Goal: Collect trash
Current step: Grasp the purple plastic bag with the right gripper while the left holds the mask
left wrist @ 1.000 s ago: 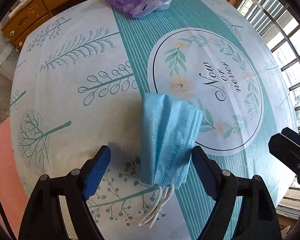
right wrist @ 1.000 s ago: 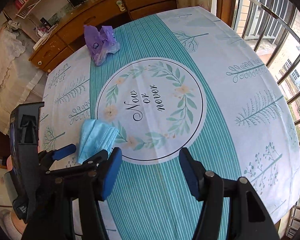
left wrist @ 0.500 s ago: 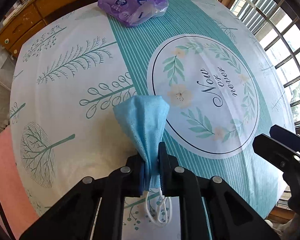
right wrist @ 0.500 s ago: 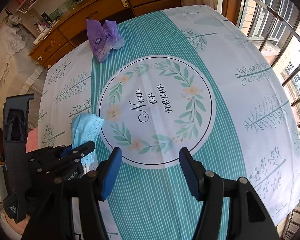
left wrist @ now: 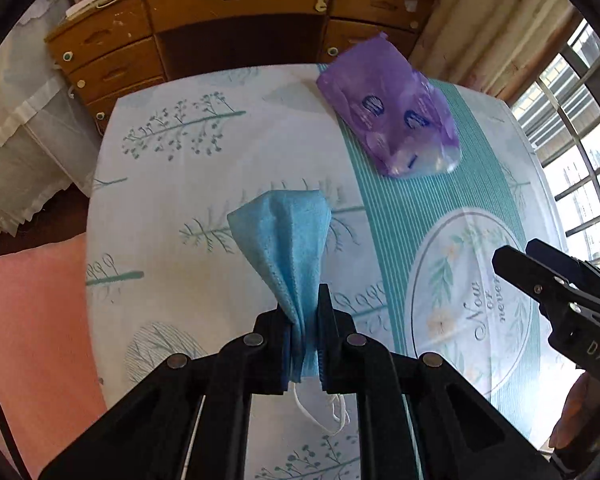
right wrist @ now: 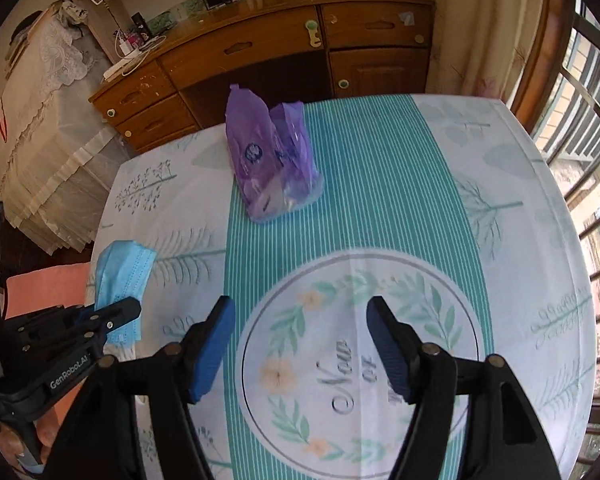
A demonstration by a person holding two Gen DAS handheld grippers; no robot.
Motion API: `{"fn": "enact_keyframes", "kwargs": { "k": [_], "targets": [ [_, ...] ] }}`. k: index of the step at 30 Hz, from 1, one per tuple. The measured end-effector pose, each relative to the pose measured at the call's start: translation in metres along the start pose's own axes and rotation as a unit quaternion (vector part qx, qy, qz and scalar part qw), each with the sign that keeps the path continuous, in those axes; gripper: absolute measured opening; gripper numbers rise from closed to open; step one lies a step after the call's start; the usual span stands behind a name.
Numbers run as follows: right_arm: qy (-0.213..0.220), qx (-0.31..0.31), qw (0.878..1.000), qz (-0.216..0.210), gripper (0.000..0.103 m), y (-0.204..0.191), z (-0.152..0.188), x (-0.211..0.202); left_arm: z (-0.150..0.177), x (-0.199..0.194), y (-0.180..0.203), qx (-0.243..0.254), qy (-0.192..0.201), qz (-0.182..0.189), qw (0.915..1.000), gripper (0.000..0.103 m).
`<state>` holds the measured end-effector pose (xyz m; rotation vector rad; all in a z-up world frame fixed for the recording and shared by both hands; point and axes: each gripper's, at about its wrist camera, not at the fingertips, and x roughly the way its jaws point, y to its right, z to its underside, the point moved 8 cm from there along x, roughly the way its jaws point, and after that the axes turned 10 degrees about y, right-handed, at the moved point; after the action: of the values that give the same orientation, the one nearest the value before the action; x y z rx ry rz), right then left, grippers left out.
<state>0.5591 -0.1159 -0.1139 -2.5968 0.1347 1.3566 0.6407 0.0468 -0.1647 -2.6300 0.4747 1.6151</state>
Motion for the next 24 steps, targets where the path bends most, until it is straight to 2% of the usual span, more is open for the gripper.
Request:
{"fn": "enact_keyframes", "kwargs": {
  "k": [5,10,17,24],
  "targets": [
    [0.032,-0.049,0.998,0.021,0.081,-0.017,-0.047,0.027,-0.021,0.006,-0.026,-0.025,0.007,-0.013,0.9996,0.008],
    [0.042,-0.093,0.994,0.028,0.085,-0.040,-0.074,0.051,-0.018,0.016,-0.047,-0.048,-0.001,-0.018,0.9987,0.008],
    [0.000,-0.123,0.991,0.055,0.087,-0.048,-0.083,0.102,-0.017,0.027,-0.072,-0.072,-0.009,-0.025,0.9971,0.008],
    [-0.034,-0.135,0.988,0.068,0.087,-0.042,-0.078,0.134,-0.018,0.031,-0.080,-0.079,-0.011,-0.022,0.9966,0.008]
  ]
}}
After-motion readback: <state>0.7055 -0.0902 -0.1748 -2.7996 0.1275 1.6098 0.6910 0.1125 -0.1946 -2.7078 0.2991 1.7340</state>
